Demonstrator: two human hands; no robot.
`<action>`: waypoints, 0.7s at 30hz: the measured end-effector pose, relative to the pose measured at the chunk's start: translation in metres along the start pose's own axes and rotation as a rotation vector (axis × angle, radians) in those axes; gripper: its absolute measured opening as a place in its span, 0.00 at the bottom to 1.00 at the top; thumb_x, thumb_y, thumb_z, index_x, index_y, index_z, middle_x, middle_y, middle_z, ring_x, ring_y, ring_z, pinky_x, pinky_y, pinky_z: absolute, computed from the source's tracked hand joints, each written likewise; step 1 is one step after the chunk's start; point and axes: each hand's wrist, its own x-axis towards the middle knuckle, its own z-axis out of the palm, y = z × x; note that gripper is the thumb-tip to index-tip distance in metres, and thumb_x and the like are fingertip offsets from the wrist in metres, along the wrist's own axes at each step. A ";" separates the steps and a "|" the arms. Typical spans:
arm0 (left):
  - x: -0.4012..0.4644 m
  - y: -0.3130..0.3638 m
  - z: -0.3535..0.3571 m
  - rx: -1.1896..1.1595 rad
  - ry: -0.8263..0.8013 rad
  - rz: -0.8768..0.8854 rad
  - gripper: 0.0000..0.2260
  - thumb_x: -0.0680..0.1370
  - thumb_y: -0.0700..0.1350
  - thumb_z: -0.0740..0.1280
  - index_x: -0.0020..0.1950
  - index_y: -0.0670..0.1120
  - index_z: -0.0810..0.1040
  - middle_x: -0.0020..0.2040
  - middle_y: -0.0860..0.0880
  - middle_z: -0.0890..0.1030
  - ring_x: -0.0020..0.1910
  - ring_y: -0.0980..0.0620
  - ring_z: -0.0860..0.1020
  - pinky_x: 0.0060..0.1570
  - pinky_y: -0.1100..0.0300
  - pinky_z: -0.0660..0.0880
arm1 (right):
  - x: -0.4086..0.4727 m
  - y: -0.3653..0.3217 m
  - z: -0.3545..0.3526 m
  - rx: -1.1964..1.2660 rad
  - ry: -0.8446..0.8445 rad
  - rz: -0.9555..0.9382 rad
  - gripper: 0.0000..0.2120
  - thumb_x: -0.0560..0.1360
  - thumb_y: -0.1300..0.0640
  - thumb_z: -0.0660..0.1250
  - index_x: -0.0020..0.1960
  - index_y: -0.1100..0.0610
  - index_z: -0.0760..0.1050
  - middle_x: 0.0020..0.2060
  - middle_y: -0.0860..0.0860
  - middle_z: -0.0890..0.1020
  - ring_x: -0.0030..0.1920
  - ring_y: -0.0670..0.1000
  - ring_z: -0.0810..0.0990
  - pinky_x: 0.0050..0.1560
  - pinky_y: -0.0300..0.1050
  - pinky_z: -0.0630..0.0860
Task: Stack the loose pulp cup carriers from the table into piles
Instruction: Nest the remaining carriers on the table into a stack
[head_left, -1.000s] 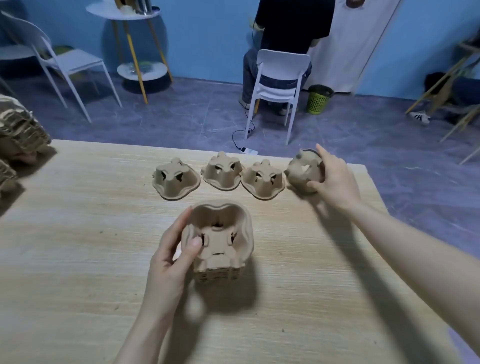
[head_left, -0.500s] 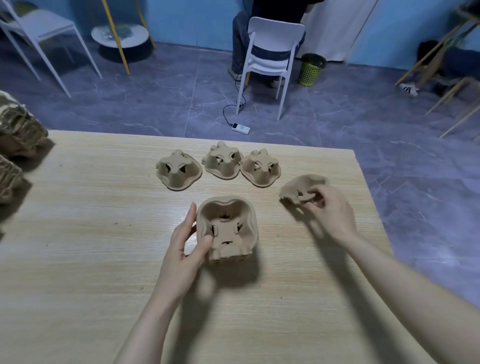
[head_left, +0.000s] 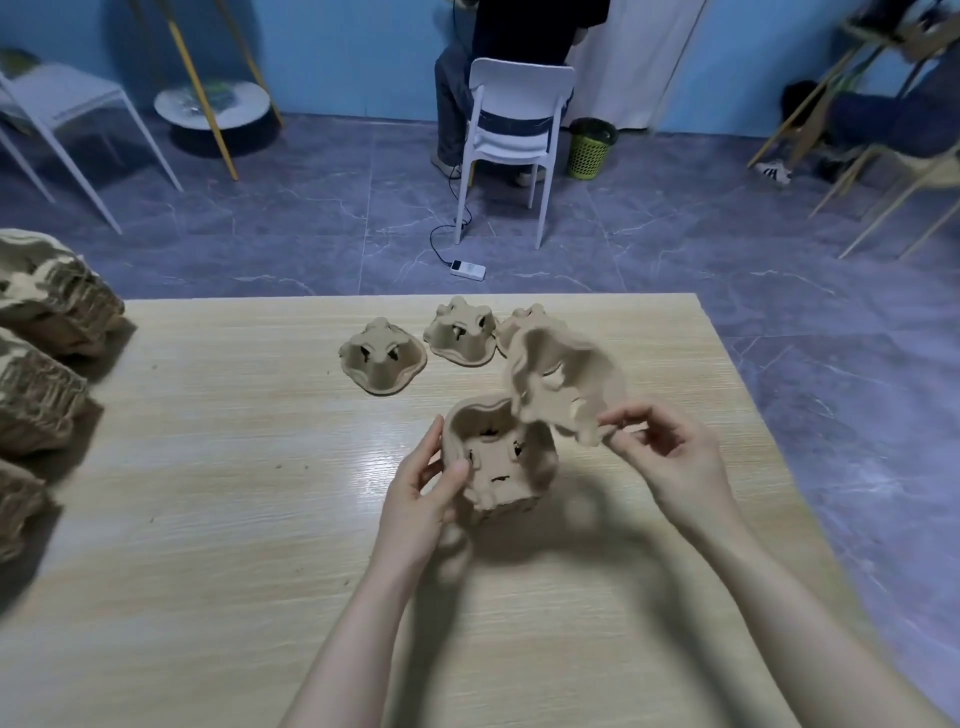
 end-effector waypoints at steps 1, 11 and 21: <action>0.000 0.001 0.000 -0.004 -0.007 -0.003 0.22 0.77 0.43 0.71 0.64 0.66 0.72 0.66 0.51 0.79 0.65 0.48 0.77 0.50 0.49 0.78 | -0.006 -0.001 0.007 0.001 -0.041 0.003 0.11 0.70 0.69 0.72 0.41 0.54 0.80 0.38 0.44 0.82 0.36 0.40 0.76 0.40 0.32 0.70; 0.002 0.006 -0.002 -0.017 -0.034 -0.015 0.26 0.68 0.54 0.72 0.66 0.67 0.73 0.65 0.53 0.79 0.65 0.49 0.77 0.54 0.38 0.78 | -0.013 0.014 0.023 -0.247 -0.197 -0.062 0.08 0.69 0.60 0.68 0.42 0.47 0.79 0.41 0.43 0.82 0.45 0.47 0.79 0.42 0.36 0.69; -0.002 0.014 0.004 0.040 -0.066 0.007 0.14 0.84 0.47 0.57 0.65 0.62 0.73 0.43 0.72 0.81 0.42 0.69 0.80 0.45 0.63 0.78 | -0.014 0.023 0.030 -0.329 -0.174 -0.035 0.14 0.71 0.63 0.63 0.47 0.46 0.81 0.45 0.40 0.83 0.49 0.47 0.79 0.45 0.31 0.67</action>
